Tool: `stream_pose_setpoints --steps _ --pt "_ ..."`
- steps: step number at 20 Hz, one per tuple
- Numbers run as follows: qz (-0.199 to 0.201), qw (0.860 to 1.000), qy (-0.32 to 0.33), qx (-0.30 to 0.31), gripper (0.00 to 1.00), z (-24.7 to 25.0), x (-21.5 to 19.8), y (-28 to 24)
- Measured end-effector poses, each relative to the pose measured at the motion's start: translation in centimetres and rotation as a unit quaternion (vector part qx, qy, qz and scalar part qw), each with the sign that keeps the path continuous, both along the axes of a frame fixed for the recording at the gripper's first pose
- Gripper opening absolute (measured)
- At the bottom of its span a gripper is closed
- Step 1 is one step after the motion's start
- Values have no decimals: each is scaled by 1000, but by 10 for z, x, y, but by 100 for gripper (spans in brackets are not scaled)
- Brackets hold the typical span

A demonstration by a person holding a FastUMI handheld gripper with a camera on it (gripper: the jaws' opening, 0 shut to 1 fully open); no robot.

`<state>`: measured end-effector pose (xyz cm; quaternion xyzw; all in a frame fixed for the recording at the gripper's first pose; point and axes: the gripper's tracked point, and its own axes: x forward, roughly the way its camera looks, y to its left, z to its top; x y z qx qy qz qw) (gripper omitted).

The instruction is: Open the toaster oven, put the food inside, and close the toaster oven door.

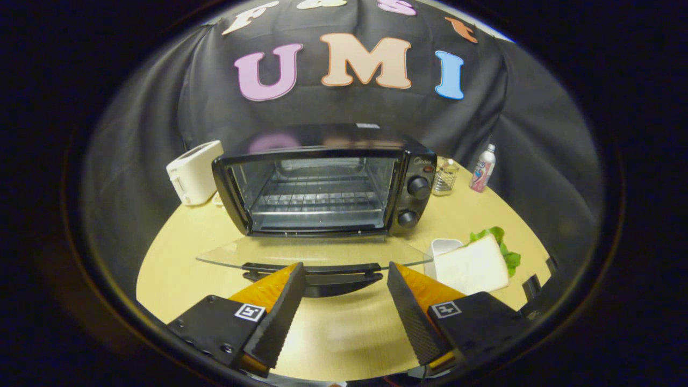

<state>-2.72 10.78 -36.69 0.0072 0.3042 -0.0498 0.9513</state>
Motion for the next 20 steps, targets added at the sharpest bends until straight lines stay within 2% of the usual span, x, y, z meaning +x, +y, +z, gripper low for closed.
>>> stream_pose_setpoints --steps 4,7,8,12,17,20 --pt "11 999 39 -18 96 -24 -20 5" --pt "27 995 77 -59 88 -47 -27 5" --pt "34 993 90 -63 87 -56 -29 8" --pt "43 992 111 -43 88 -78 -26 14" --pt "11 994 106 14 88 -84 -29 14" --pt "7 994 104 24 88 -85 -30 14"
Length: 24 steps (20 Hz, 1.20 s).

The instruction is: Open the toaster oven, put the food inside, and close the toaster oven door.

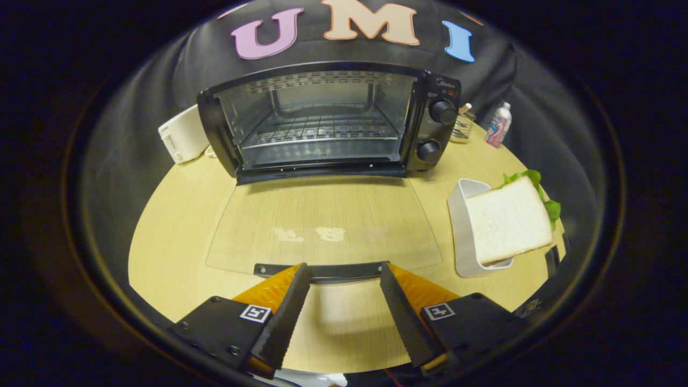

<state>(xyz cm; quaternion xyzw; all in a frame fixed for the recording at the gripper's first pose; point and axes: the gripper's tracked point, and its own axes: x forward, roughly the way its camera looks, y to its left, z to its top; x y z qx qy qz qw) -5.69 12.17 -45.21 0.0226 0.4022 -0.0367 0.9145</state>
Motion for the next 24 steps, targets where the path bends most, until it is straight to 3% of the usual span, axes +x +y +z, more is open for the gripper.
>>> stream_pose_setpoints --steps 8,13,24 --pt "11 1000 2 3 88 -3 -4 1" --pt "20 999 -30 -12 88 31 14 -11" --pt "-41 992 -106 -62 87 109 43 -147"
